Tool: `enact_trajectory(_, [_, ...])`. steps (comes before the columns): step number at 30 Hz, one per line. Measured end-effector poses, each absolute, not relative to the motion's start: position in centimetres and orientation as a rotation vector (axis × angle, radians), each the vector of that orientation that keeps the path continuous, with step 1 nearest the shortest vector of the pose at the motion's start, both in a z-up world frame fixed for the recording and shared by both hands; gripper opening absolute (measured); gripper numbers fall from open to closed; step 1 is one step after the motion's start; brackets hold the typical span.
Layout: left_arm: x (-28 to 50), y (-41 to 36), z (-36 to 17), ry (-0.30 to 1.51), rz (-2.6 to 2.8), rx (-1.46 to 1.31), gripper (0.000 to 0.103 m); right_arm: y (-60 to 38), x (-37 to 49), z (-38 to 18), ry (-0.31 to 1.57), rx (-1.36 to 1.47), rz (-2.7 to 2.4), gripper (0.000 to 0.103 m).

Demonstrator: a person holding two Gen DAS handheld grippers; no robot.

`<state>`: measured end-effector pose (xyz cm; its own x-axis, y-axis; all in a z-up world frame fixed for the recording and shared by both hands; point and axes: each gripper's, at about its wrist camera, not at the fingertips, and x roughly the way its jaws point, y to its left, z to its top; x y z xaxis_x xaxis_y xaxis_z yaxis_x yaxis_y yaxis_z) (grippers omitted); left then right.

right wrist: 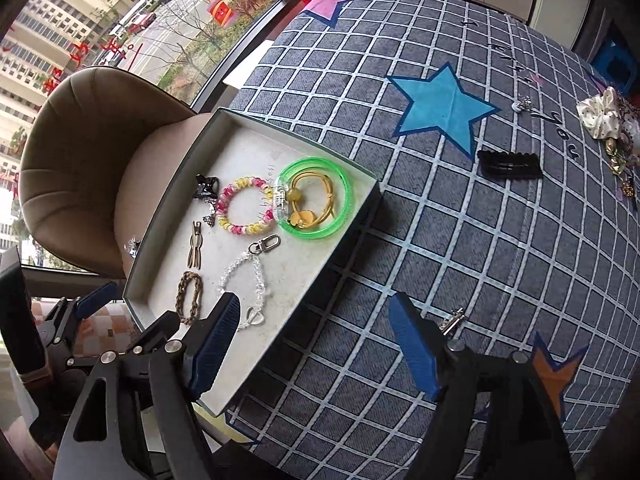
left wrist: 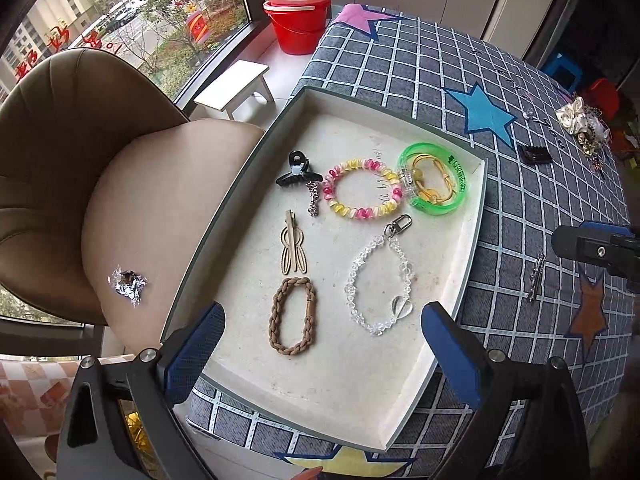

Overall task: Organize jewelry
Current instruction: 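Move both open tools toward the silver barrette and black snap clip, then grasp the silver barrette with the left tool while the right tool grasps the black snap clip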

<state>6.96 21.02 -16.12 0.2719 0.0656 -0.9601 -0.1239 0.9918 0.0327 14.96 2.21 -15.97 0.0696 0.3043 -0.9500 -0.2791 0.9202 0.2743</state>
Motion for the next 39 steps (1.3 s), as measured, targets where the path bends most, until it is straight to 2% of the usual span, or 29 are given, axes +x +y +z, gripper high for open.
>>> enact_trajectory(7, [6.8, 13.5, -15.2, 1.295, 0.058, -0.008, 0.103, -6.6, 15.8, -17.1, 1.475, 0.030, 0.352, 0.080])
enact_trajectory(14, [7.8, 6.4, -17.8, 1.368, -0.001, 0.008, 0.103, -11.1, 18.2, -18.0, 1.476, -0.015, 0.357, 0.080])
enact_trajectory(29, [12.2, 2.0, -23.1, 1.422, 0.003, 0.012, 0.103, -9.0, 26.3, -21.5, 1.343, -0.411, 0.620, 0.080])
enact_trajectory(39, [14.3, 1.2, -24.7, 1.441, -0.017, -0.012, 0.103, -5.5, 29.6, -24.2, 1.278, -0.608, 0.785, 0.080])
